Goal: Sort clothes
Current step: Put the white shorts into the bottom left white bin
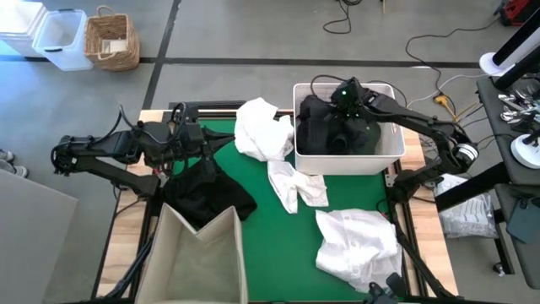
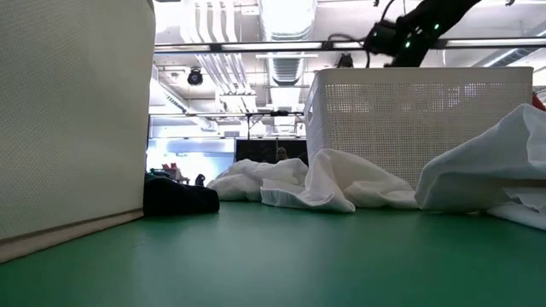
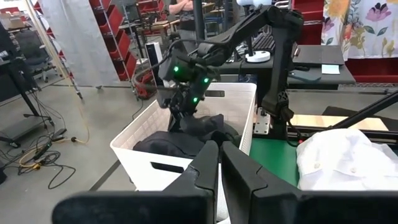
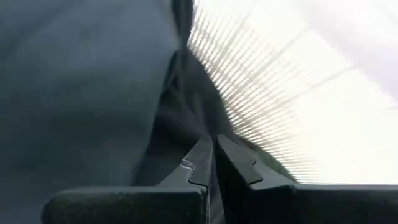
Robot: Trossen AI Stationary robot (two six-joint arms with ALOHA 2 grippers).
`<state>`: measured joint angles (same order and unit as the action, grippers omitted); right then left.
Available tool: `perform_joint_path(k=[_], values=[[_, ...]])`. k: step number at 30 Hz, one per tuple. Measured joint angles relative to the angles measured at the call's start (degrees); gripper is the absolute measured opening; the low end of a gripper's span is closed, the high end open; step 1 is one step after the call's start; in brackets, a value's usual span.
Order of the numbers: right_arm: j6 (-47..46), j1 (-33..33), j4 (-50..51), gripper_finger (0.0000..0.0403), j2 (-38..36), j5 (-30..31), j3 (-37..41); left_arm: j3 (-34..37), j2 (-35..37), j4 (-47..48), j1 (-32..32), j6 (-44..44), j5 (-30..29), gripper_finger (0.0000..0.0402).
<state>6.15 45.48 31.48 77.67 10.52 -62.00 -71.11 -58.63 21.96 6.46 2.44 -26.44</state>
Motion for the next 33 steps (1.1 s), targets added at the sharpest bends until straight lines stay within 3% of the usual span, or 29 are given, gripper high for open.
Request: perform_joint_path(k=[11, 20, 30, 33], values=[[-3.28, -1.16, 6.09, 0.0012, -15.97, 0.02, -0.10, 0.00, -0.04, 0.05, 0.00, -0.02, 0.00, 0.0000], [-8.29, -10.23, 8.46, 0.0012, -28.92, -0.15, -0.21, 0.00, -0.84, 1.87, 0.00, -1.93, 0.01, 0.0000], [-10.05, -24.03, 3.58, 0.0012, -30.59, -0.48, -0.32, 0.00, -3.21, 9.50, 0.00, -9.41, 0.44, 0.0000], [-10.05, -27.46, 3.37, 0.0012, -29.85, -0.48, -0.32, 0.02, -4.28, 12.79, -0.02, -11.45, 3.51, 0.0000]])
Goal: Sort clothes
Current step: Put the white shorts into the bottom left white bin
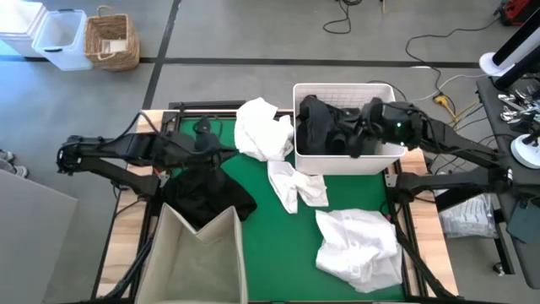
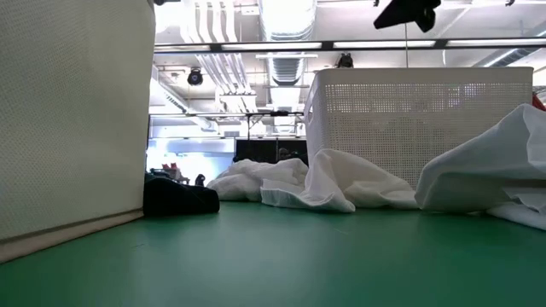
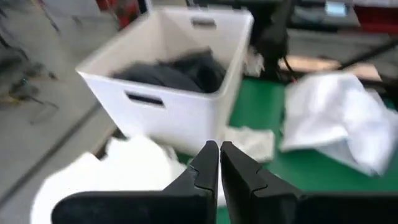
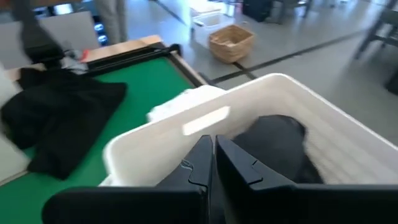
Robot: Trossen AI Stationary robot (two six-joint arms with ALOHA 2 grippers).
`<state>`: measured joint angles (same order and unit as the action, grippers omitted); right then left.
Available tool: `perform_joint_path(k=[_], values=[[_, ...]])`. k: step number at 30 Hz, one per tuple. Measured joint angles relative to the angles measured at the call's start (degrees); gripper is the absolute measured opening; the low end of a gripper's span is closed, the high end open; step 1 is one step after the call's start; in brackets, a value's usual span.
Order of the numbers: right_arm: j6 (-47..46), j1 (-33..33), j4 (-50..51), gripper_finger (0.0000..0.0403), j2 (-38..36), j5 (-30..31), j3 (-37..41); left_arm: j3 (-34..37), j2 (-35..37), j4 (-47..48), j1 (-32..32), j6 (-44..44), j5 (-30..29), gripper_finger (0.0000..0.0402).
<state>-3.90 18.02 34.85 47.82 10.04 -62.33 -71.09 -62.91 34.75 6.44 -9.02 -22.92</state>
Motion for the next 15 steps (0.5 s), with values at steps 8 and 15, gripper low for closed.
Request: perform_joint_path(k=[8, 15], values=[[-0.81, -9.29, -1.42, 0.0012, 0.69, -0.01, -0.02, 0.00, -1.93, 4.17, 0.02, -2.51, 4.05, 0.0000], [-2.15, -15.41, -1.26, 0.0012, 0.65, -0.02, -1.57, -0.85, -3.18, 7.21, 0.02, -2.11, 4.05, 0.0000]])
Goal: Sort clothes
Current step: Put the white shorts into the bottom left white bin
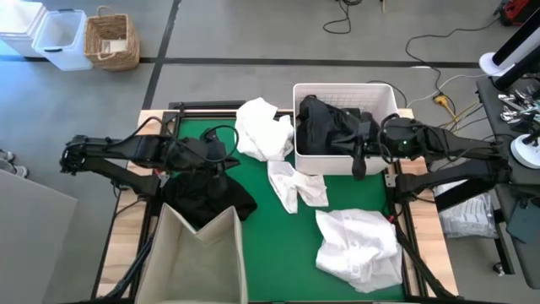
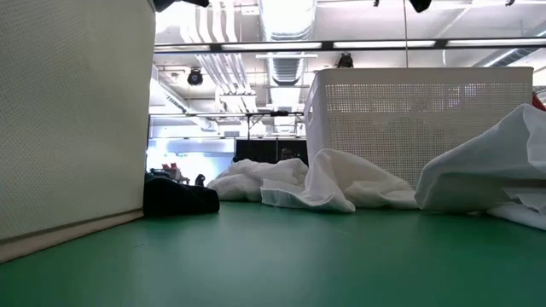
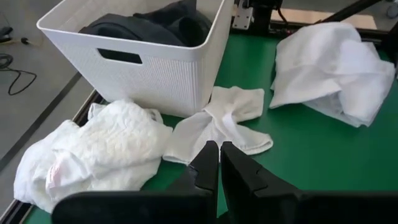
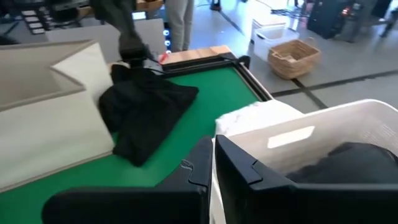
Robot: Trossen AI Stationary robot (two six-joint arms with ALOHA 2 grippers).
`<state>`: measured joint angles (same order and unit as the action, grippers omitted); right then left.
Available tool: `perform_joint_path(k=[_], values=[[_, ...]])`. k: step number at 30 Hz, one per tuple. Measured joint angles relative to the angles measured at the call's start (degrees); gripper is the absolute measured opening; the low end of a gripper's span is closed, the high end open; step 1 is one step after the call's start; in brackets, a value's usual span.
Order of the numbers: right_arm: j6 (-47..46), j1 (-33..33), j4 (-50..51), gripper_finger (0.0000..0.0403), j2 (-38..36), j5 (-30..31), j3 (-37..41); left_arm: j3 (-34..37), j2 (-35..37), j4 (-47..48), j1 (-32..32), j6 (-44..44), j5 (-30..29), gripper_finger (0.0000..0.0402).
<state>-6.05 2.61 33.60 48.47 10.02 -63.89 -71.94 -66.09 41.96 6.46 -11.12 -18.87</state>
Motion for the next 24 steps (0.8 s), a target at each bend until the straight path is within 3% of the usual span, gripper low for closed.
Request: perform_joint_path(k=[15, 24], values=[[-2.44, -8.33, 0.19, 0.0013, 1.81, -3.07, 0.76, -2.41, -2.97, 3.14, 0.00, 0.28, 0.00, 0.0000], [-4.45, -14.90, 2.25, 0.0013, 11.49, -3.32, -3.66, -2.41, -2.98, 2.21, 0.00, -0.36, -0.02, 0.0000]])
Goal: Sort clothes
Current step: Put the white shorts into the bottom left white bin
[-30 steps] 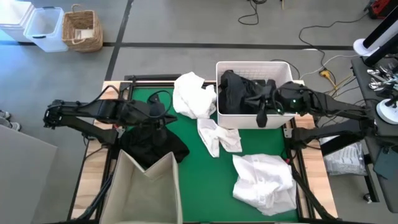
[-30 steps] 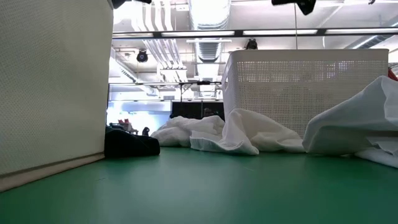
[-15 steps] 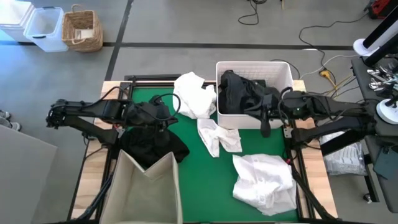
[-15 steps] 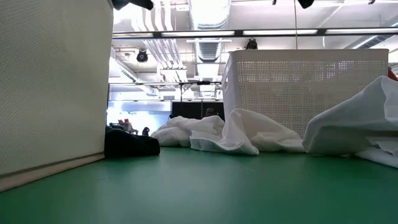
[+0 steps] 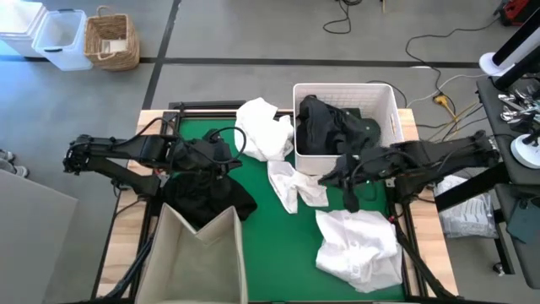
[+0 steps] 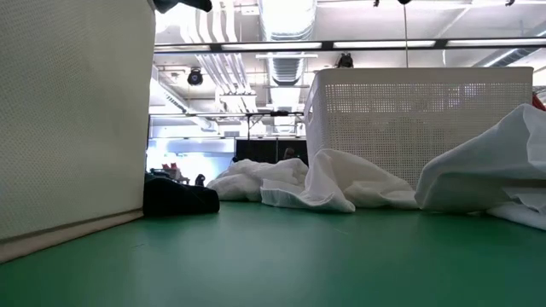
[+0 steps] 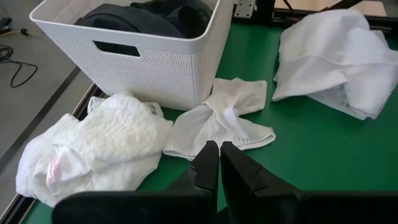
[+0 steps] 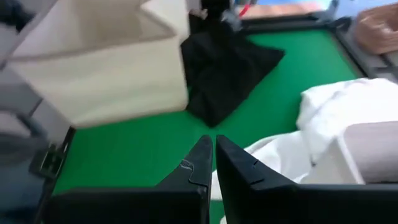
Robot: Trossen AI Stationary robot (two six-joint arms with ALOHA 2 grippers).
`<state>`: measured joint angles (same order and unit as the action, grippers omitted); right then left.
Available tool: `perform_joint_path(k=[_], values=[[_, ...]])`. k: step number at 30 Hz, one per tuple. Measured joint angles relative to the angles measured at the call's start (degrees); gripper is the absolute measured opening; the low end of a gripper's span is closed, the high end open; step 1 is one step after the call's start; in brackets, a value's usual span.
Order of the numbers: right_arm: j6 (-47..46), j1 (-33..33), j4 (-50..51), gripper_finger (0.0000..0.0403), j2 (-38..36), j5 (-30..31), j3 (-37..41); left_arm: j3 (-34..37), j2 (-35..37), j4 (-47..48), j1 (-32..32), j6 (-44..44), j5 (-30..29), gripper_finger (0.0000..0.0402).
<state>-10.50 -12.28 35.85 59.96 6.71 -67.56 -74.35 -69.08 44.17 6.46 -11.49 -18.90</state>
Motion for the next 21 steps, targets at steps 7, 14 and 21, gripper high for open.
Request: perform_joint_path(k=[7, 14, 21], values=[[-0.19, -4.57, 10.57, 0.0013, 7.86, -4.24, -6.63, -0.02, -0.01, -0.09, 0.00, -0.02, 0.01, 0.0000], [-5.69, -9.83, 14.73, 0.0013, 11.92, -16.25, -7.42, -0.02, -0.05, -3.03, 0.03, -1.46, 0.02, 0.0000], [-16.64, -16.05, 18.24, 0.0013, 13.98, -16.14, -7.40, -0.02, -0.07, -3.64, 0.28, -1.30, 0.42, 0.0000]])
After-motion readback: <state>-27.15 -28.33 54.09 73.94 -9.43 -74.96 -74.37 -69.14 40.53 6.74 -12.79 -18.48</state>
